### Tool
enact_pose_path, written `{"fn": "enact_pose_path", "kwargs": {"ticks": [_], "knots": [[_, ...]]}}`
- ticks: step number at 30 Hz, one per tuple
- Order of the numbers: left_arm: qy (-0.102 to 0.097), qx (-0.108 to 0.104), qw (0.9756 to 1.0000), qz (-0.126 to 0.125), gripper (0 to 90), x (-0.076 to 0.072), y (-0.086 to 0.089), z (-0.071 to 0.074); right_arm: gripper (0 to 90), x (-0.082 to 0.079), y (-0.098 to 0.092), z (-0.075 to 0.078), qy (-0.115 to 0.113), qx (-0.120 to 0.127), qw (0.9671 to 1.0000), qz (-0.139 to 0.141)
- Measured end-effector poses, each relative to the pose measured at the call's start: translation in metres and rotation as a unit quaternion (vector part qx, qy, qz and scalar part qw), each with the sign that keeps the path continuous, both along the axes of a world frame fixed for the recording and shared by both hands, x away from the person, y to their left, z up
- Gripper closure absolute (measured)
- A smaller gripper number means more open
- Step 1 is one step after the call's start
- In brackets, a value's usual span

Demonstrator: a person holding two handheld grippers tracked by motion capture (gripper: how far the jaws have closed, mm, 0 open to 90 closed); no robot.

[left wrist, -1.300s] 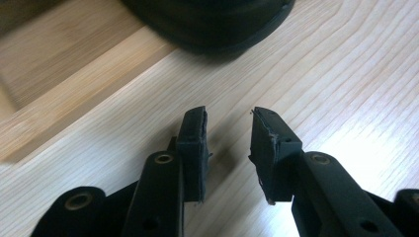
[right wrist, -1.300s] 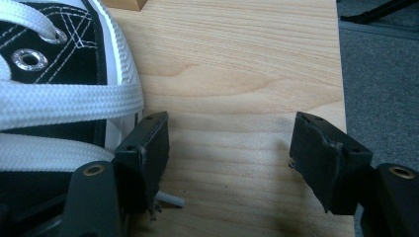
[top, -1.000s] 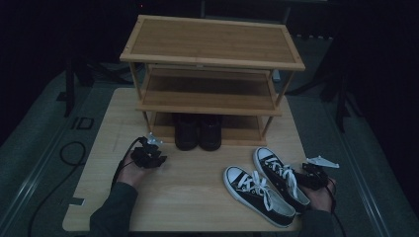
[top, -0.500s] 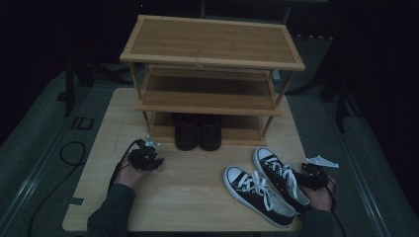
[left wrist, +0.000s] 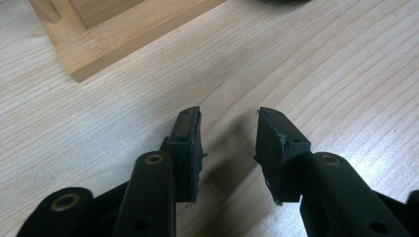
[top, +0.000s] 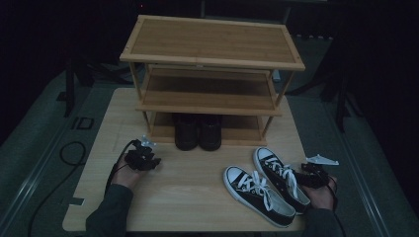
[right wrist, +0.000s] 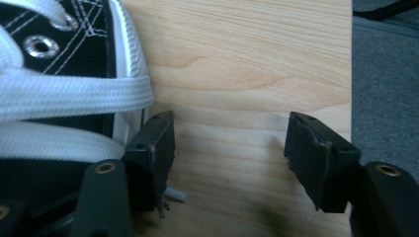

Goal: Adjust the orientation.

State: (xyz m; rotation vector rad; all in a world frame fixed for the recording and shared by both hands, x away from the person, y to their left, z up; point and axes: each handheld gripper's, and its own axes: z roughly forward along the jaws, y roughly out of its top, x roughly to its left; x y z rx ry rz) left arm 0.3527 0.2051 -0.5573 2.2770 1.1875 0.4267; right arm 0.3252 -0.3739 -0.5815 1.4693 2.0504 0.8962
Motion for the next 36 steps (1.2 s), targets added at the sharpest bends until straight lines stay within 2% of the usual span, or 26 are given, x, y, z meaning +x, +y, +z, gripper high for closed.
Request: {"fn": "enact_pose_path", "kwargs": {"ticks": [7,14,21,36], "knots": [[-0.001,-0.001,1.0,-0.004,62.3,-0.003,0.0,0.001,44.3,-0.001,-0.006,0.005,0.008,0.008,0.9991,0.042],[0.002,-0.003,1.0,-0.007,61.9,-0.006,0.002,0.001,49.8,0.002,-0.008,0.023,0.015,0.008,0.9971,0.074],[0.007,-0.005,0.9999,-0.007,61.8,-0.007,0.003,-0.001,51.6,0.006,-0.001,0.041,0.014,-0.002,0.9946,0.103],[0.004,-0.015,0.9999,0.002,60.4,-0.007,0.009,-0.003,52.7,0.007,0.014,0.072,0.009,-0.001,0.9895,0.144]]}}
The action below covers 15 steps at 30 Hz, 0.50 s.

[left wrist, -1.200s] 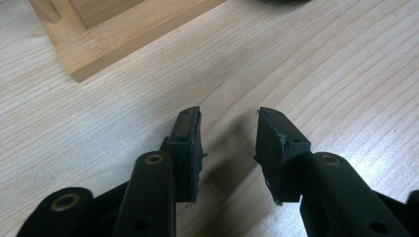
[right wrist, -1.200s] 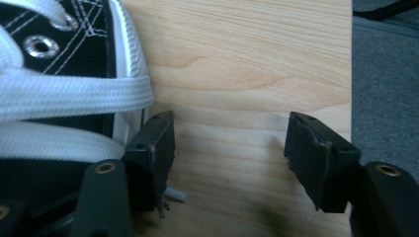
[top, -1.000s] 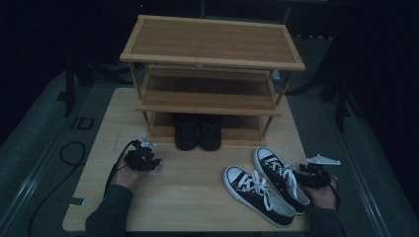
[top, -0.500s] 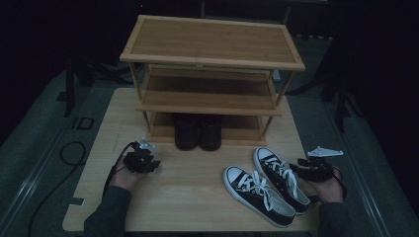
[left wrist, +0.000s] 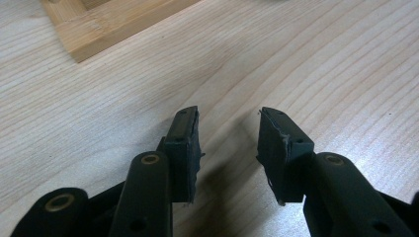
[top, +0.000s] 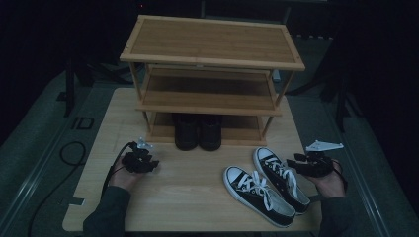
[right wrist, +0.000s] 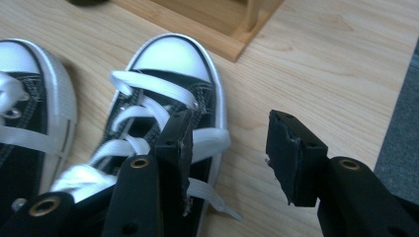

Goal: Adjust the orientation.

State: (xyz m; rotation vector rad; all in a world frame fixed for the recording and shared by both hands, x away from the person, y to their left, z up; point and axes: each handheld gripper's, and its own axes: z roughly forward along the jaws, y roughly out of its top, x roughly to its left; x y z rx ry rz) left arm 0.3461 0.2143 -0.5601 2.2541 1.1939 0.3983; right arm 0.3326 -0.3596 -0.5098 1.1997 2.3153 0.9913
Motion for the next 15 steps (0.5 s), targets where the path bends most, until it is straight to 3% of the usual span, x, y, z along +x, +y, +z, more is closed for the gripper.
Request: {"fn": "enact_pose_path", "kwargs": {"ticks": [15], "knots": [[-0.003,0.005,1.0,-0.003,58.3,-0.001,0.001,0.0,53.1,-0.005,0.026,0.02,-0.008,-0.013,0.9983,0.055]]}}
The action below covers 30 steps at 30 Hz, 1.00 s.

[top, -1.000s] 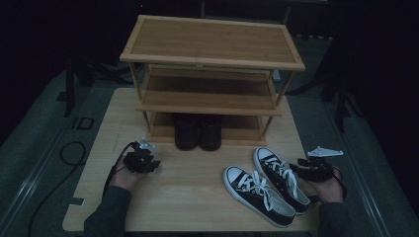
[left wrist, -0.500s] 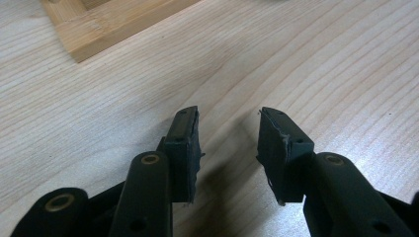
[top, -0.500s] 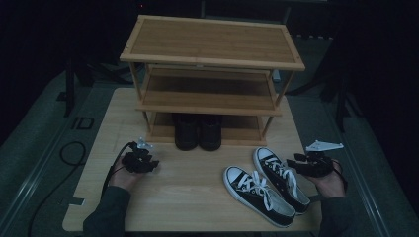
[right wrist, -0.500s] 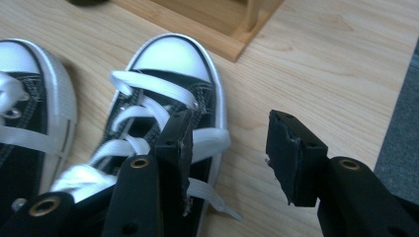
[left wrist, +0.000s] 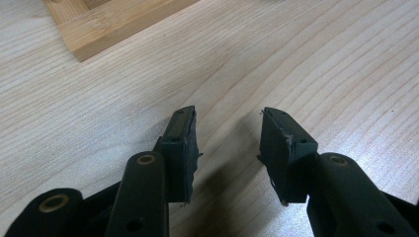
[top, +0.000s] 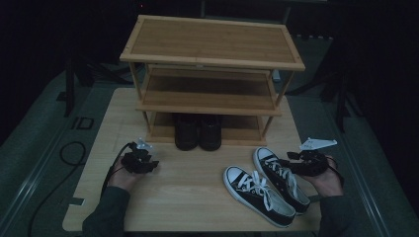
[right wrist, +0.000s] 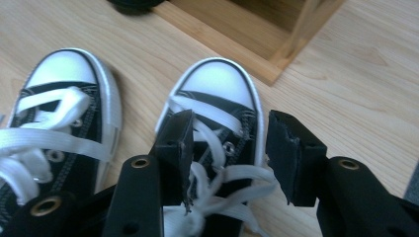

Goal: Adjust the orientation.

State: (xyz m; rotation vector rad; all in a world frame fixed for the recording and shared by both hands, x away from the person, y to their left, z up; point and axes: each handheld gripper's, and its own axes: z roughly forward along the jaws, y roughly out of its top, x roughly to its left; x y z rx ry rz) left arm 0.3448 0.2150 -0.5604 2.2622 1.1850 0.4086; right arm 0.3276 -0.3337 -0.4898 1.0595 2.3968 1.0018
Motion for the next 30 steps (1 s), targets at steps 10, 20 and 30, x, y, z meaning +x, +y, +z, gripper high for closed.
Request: {"fn": "enact_pose_path", "kwargs": {"ticks": [10,20,30], "knots": [[-0.002,-0.002,1.0,0.001,58.0,-0.001,0.0,-0.001,53.4,-0.007,0.017,0.006,0.003,-0.008,0.9993,0.036],[-0.002,-0.002,1.0,-0.001,57.3,-0.001,-0.001,-0.001,56.0,-0.021,0.027,0.004,0.008,-0.01,0.9982,0.058],[-0.003,-0.002,1.0,-0.001,57.1,-0.002,-0.001,-0.001,53.4,-0.04,0.036,0.004,0.014,-0.019,0.9966,0.079]]}}
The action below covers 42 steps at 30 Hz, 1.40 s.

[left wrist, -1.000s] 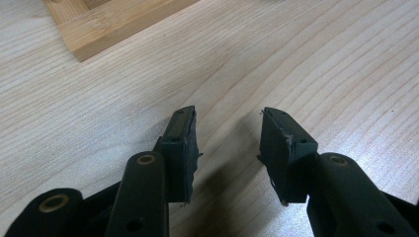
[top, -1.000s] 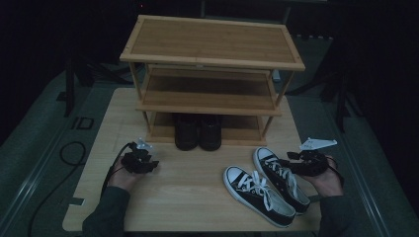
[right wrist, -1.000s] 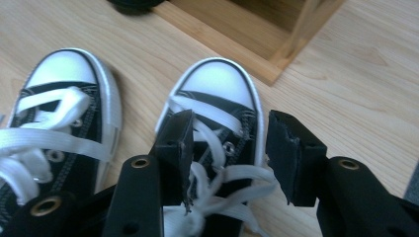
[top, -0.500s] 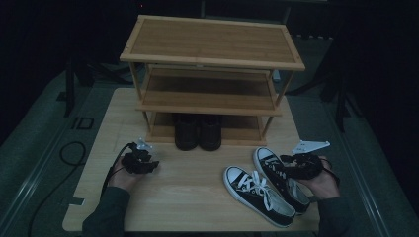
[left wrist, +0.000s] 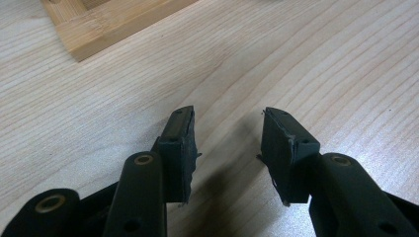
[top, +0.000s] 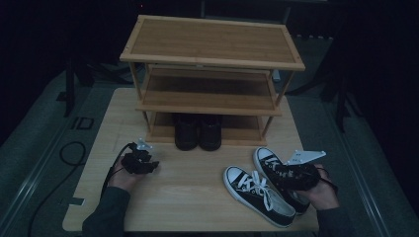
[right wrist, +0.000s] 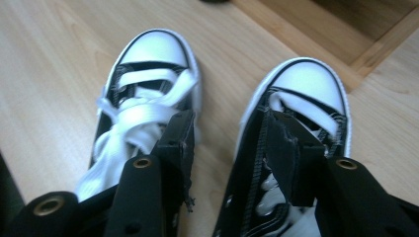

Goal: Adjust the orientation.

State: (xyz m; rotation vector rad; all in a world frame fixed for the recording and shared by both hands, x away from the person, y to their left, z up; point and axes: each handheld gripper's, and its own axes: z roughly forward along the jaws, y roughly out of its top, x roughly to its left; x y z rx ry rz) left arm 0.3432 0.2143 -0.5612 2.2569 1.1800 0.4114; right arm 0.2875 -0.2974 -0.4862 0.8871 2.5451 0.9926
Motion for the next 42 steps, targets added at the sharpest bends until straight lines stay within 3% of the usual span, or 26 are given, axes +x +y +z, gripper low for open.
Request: {"fn": "enact_pose_path", "kwargs": {"ticks": [13,22,26,33,38,42], "knots": [[-0.001,0.0,1.0,0.0,57.0,0.0,0.0,0.0,53.3,-0.024,0.003,-0.006,0.009,-0.015,0.9997,0.018],[-0.001,-0.001,1.0,0.0,56.9,0.0,0.0,0.0,53.9,-0.037,-0.002,-0.005,0.008,-0.012,0.9998,0.014],[-0.002,-0.001,1.0,0.0,56.8,0.0,0.0,0.0,54.5,-0.04,0.0,-0.011,0.018,-0.034,0.999,0.025],[-0.002,-0.002,1.0,-0.001,56.8,-0.001,0.0,0.0,66.5,-0.033,0.015,-0.028,0.027,-0.086,0.9957,0.021],[-0.002,-0.001,1.0,-0.002,56.8,-0.001,0.0,0.0,80.0,-0.025,0.028,-0.037,0.027,-0.094,0.9952,0.009],[-0.002,-0.002,1.0,-0.001,56.8,-0.001,-0.001,0.0,86.9,-0.023,0.037,-0.041,0.011,-0.106,0.9943,0.007]]}}
